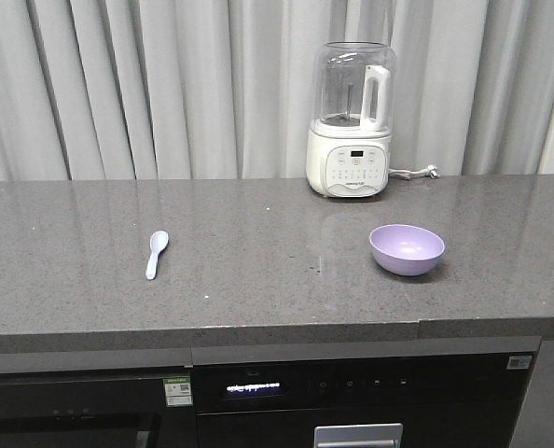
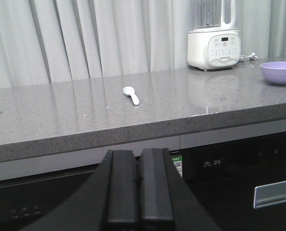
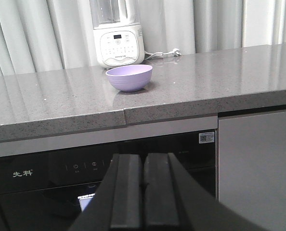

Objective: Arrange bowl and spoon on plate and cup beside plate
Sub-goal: 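Drive the base toward the spoon and lilac bowl on the counter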

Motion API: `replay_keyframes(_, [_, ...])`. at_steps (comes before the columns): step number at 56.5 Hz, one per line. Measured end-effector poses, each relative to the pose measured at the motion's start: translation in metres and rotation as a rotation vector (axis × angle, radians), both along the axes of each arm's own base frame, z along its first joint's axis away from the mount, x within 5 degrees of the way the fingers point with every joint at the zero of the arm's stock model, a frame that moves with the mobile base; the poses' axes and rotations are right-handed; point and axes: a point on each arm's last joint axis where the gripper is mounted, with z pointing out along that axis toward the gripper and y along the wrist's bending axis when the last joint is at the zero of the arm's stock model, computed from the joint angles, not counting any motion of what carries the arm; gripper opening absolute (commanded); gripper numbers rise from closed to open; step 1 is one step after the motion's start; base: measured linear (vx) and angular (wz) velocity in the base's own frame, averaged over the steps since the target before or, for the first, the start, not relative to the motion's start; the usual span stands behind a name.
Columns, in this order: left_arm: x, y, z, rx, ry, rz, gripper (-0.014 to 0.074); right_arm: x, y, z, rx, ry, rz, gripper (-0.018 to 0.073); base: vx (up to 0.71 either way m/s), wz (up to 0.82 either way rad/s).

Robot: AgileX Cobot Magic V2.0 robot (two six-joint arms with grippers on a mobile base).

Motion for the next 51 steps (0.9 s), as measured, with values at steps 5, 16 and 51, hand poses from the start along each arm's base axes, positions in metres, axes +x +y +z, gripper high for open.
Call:
replay_keyframes(5, [0.0000, 0.0000, 0.0000, 0.000, 0.000, 0.000, 0.0003, 0.0000, 0.0000, 0.0000, 0.000, 0.000, 0.000, -0.0008, 0.00, 0.00])
replay_keyframes(16, [0.0000, 0.0000, 0.0000, 0.000, 0.000, 0.000, 0.0003, 0.0000, 0.0000, 0.0000, 0.000, 0.000, 0.000, -0.0008, 0.00, 0.00])
replay_keyframes(51, [0.0000, 0.0000, 0.0000, 0.000, 0.000, 0.000, 0.0003, 0.0000, 0.0000, 0.0000, 0.000, 0.000, 0.000, -0.0008, 0.03, -0.12])
